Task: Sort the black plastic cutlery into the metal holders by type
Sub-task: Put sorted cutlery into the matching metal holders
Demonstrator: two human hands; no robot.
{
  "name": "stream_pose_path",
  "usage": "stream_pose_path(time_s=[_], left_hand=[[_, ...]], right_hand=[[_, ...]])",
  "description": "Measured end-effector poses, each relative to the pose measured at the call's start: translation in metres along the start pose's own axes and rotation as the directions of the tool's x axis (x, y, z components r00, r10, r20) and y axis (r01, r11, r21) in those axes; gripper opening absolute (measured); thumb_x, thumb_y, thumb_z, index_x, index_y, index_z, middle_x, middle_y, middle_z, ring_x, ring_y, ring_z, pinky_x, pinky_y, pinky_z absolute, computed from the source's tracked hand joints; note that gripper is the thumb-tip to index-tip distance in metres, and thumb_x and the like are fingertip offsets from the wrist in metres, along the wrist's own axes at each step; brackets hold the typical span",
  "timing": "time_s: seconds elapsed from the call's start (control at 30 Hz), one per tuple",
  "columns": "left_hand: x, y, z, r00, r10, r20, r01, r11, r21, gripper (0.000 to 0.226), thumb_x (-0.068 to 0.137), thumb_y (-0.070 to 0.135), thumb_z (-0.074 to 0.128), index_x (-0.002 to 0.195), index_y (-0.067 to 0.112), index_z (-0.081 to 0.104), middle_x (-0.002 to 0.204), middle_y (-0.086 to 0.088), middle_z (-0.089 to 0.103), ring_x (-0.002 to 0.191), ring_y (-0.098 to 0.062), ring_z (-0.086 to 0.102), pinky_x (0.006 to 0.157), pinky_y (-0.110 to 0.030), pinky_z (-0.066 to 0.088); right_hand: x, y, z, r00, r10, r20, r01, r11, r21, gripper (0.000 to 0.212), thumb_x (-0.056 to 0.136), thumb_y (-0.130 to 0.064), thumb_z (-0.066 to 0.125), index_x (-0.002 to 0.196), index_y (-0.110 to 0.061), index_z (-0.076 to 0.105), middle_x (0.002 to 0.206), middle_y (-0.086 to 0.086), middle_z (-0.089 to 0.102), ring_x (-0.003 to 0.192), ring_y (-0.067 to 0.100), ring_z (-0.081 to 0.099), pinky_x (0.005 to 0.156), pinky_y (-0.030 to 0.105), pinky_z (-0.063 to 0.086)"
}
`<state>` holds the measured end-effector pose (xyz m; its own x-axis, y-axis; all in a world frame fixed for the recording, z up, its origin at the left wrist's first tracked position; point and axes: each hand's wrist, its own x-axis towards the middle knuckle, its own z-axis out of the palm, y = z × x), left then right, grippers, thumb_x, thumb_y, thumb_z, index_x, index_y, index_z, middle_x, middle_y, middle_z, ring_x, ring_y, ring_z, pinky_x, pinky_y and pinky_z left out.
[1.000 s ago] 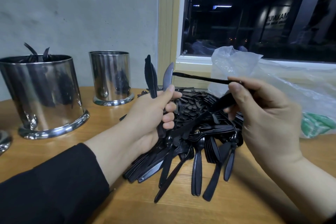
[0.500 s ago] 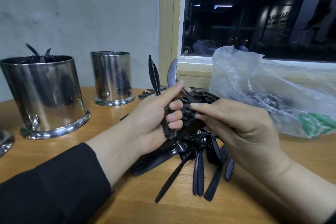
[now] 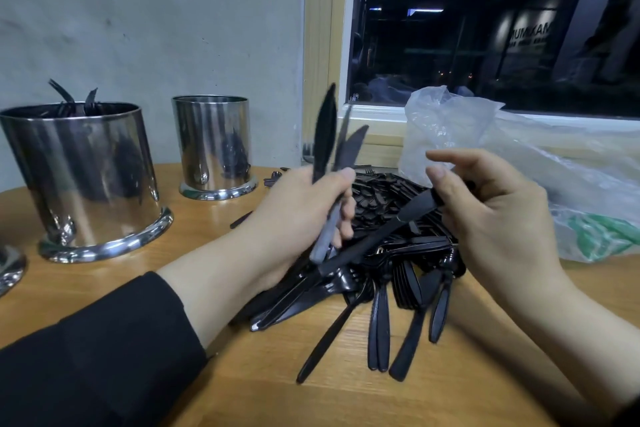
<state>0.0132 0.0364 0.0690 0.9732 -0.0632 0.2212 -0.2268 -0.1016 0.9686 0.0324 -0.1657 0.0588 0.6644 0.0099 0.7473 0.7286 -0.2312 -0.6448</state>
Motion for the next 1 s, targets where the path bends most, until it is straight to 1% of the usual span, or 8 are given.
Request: stream_pose_path(time_s=[0.1,0.23,0.43,0.53,0.63,0.73,0.87,1.0], left_hand=[[-0.008,-0.002,0.007,0.987,-0.020,0.158,0.000,0.992,0.124,0.034,0.107,0.034,0.050,0.088,0.009,0.061,0.078,-0.008,0.073,0.066,-0.020,0.069,0.064,-0.030,0.055],[-0.014,-0.004,0.013,0.960,-0.032,0.280,-0.002,0.992,0.122,0.029,0.107,0.034,0.049,0.090,0.012,0.056,0.077,-0.010,0.072,0.059,-0.025,0.063,0.066,-0.043,0.049],[-0.015,-0.006,0.014,0.948,-0.035,0.317,0.002,0.994,0.105,0.030,0.105,0.034,0.053,0.100,0.005,0.059,0.067,-0.005,0.059,0.048,-0.016,0.046,0.056,-0.032,0.038],[-0.016,-0.006,0.016,0.928,-0.054,0.368,0.012,0.993,0.116,0.026,0.099,0.035,0.063,0.086,0.013,0.061,0.065,-0.004,0.052,0.050,-0.018,0.046,0.055,-0.031,0.037],[-0.015,-0.006,0.015,0.919,-0.037,0.393,-0.026,0.988,0.152,0.036,0.100,0.035,0.064,0.071,0.020,0.050,0.064,-0.004,0.048,0.051,-0.019,0.046,0.055,-0.033,0.040],[-0.015,-0.007,0.015,0.910,-0.024,0.415,-0.023,0.994,0.107,0.036,0.102,0.039,0.060,0.074,0.019,0.049,0.068,-0.007,0.044,0.053,-0.020,0.045,0.061,-0.043,0.041],[-0.019,-0.001,0.018,0.883,0.008,0.469,-0.003,1.000,-0.013,0.042,0.102,0.031,0.055,0.060,0.031,0.060,0.062,0.000,0.039,0.047,-0.015,0.036,0.053,-0.032,0.038],[-0.023,0.004,0.019,0.842,-0.007,0.540,0.011,1.000,-0.005,0.034,0.095,0.029,0.061,0.062,0.032,0.067,0.058,-0.001,0.038,0.043,-0.014,0.034,0.051,-0.031,0.032]], right_hand=[[0.001,0.000,-0.002,1.000,-0.024,-0.017,0.023,0.999,-0.026,0.010,0.095,-0.024,0.065,0.102,-0.029,0.071,0.069,-0.013,0.062,0.058,0.002,0.054,0.057,0.011,0.039],[0.001,-0.005,-0.002,0.998,-0.047,-0.035,0.046,0.998,-0.053,0.010,0.095,-0.024,0.066,0.096,-0.033,0.069,0.076,-0.007,0.066,0.063,0.002,0.056,0.059,0.012,0.041],[-0.001,-0.008,-0.001,0.997,-0.066,-0.030,0.064,0.995,-0.074,0.007,0.094,-0.021,0.068,0.094,-0.028,0.069,0.079,-0.008,0.067,0.066,0.000,0.059,0.061,0.010,0.042],[0.000,-0.009,0.000,0.998,-0.060,-0.032,0.058,0.996,-0.068,0.002,0.094,-0.025,0.067,0.094,-0.026,0.068,0.074,-0.003,0.064,0.061,0.003,0.054,0.057,0.016,0.042],[0.004,-0.005,-0.003,0.994,-0.025,-0.105,0.023,1.000,-0.011,0.015,0.100,-0.036,0.060,0.095,-0.022,0.065,0.072,0.001,0.058,0.061,0.018,0.051,0.057,0.038,0.043],[0.008,-0.001,-0.004,0.979,0.153,-0.134,-0.146,0.987,0.059,0.036,0.104,-0.043,0.047,0.089,-0.014,0.060,0.058,-0.004,0.049,0.055,0.021,0.046,0.050,0.034,0.038],[0.004,0.007,0.002,0.845,0.513,0.151,-0.532,0.837,0.128,0.034,0.105,-0.031,0.046,0.081,-0.008,0.055,0.059,-0.001,0.053,0.050,0.018,0.047,0.042,0.026,0.031],[0.000,0.005,0.004,0.775,0.481,0.411,-0.543,0.839,0.043,0.027,0.100,-0.019,0.049,0.079,-0.005,0.058,0.057,-0.002,0.051,0.052,0.017,0.043,0.048,0.026,0.031]])
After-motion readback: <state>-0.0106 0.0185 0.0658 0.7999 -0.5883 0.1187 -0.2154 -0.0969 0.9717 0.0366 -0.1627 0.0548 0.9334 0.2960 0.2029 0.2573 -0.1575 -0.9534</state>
